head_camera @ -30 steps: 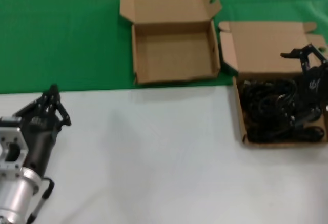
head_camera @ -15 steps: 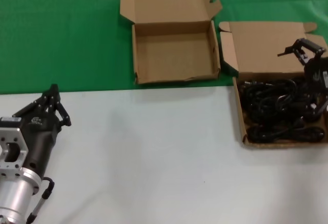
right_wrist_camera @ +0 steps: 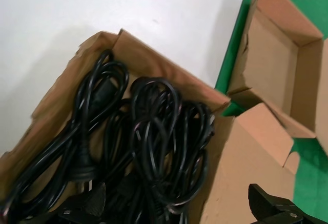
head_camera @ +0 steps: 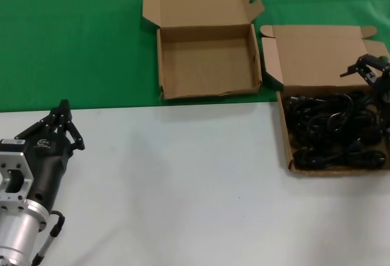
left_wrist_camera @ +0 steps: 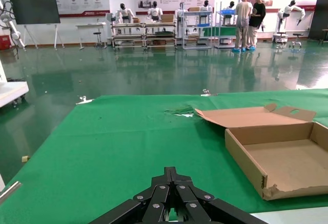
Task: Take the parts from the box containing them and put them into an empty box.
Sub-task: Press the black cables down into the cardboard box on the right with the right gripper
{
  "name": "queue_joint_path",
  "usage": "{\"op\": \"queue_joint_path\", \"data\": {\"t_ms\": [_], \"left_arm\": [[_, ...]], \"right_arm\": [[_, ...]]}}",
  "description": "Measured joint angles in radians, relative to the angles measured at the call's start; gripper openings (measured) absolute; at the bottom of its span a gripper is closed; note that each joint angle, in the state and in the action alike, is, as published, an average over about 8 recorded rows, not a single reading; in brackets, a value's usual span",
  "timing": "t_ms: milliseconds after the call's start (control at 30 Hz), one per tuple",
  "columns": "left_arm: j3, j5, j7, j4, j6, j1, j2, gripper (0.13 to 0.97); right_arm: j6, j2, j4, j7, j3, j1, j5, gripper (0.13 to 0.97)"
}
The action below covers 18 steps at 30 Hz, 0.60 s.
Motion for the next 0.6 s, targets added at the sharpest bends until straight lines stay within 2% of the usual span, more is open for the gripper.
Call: {"op": "queue_joint_path", "data": {"t_ms": [367, 600], "left_arm": [[0.000, 0.000, 0.000, 0.000, 0.000, 0.000, 0.000, 0.139], [0.000, 0.000, 0.000, 0.000, 0.000, 0.000, 0.000, 0.139]], "right_arm": [[0.019, -0.009, -0.051, -0.055, 0.034, -0.003, -0.006, 0.947], [0.023, -0.016, -0.058, -0.076, 0.055, -0.015, -0.003, 0.873]]}}
